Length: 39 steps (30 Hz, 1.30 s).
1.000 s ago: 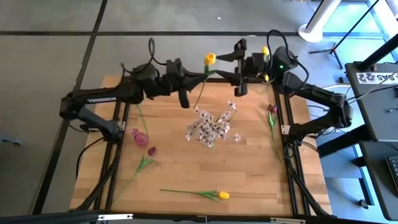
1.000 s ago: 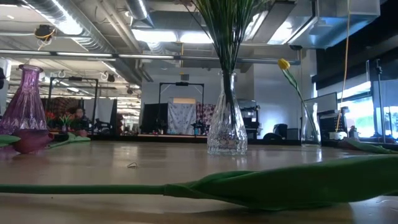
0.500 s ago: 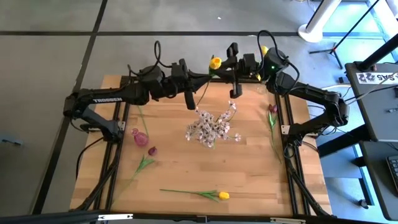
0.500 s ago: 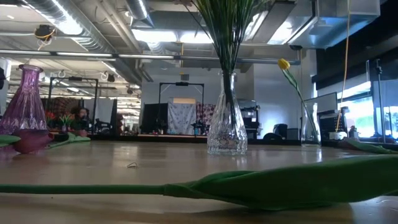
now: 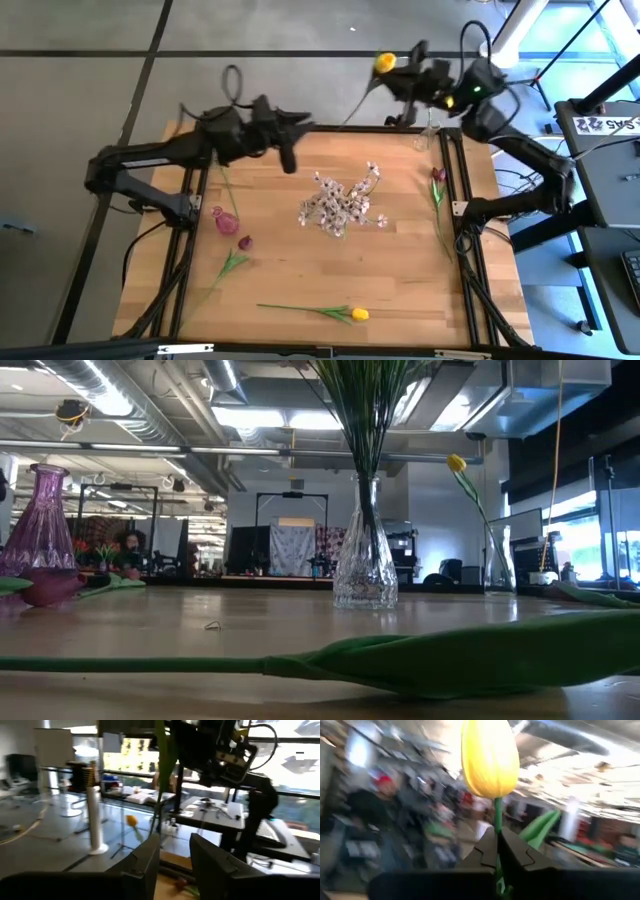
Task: Sort flowers into vase by color
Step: Put the top yellow tulip into the top transparent vase
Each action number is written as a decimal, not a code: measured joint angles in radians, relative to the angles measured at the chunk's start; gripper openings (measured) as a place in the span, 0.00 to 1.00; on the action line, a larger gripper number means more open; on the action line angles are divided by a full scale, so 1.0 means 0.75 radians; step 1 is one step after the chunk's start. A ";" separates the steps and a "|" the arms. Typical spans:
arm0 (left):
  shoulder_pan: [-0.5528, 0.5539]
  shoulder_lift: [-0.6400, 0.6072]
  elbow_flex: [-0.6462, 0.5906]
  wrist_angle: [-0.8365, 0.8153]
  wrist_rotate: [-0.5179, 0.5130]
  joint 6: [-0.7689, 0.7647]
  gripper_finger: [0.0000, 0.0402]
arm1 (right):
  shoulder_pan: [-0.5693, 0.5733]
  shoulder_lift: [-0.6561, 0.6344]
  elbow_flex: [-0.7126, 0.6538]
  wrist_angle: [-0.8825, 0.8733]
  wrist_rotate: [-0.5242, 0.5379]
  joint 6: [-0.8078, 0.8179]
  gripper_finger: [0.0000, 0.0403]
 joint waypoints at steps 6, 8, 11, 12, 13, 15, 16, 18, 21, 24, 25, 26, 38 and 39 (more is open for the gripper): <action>-0.058 -0.223 0.000 -0.352 -0.213 -0.094 0.29 | -0.219 -0.205 -0.003 -0.499 0.228 -0.307 0.01; -0.079 -0.282 0.000 -0.424 -0.231 -0.140 0.28 | -0.279 -0.277 -0.003 -0.657 0.361 -0.407 0.01; -0.101 -0.338 -0.002 -0.452 -0.240 -0.163 0.27 | -0.362 -0.366 -0.012 -0.810 0.511 -0.529 0.01; -0.108 -0.347 -0.007 -0.450 -0.241 -0.162 0.26 | -0.385 -0.393 -0.034 -0.817 0.553 -0.562 0.01; -0.112 -0.351 -0.012 -0.444 -0.243 -0.161 0.26 | -0.411 -0.422 -0.077 -0.811 0.583 -0.574 0.01; -0.113 -0.353 -0.024 -0.422 -0.260 -0.155 0.25 | -0.465 -0.475 -0.192 -0.768 0.613 -0.575 0.00; -0.113 -0.353 -0.032 -0.414 -0.263 -0.152 0.25 | -0.493 -0.500 -0.262 -0.724 0.618 -0.576 0.00; -0.113 -0.348 -0.051 -0.391 -0.269 -0.153 0.25 | -0.548 -0.548 -0.408 -0.613 0.628 -0.583 0.00; -0.113 -0.336 -0.083 -0.374 -0.266 -0.183 0.25 | -0.586 -0.573 -0.580 -0.345 0.626 -0.574 0.00; -0.115 -0.317 -0.097 -0.377 -0.258 -0.237 0.25 | -0.581 -0.557 -0.655 -0.215 0.656 -0.520 0.00; -0.122 -0.314 -0.097 -0.377 -0.258 -0.255 0.25 | -0.581 -0.550 -0.668 -0.210 0.662 -0.509 0.00; -0.133 -0.312 -0.097 -0.376 -0.259 -0.266 0.25 | -0.581 -0.540 -0.675 -0.214 0.663 -0.493 0.00; -0.228 -0.305 -0.097 -0.377 -0.260 -0.326 0.25 | -0.581 -0.532 -0.679 -0.320 0.677 -0.480 0.00; -0.239 -0.305 -0.097 -0.380 -0.254 -0.327 0.25 | -0.581 -0.533 -0.679 -0.320 0.677 -0.483 0.00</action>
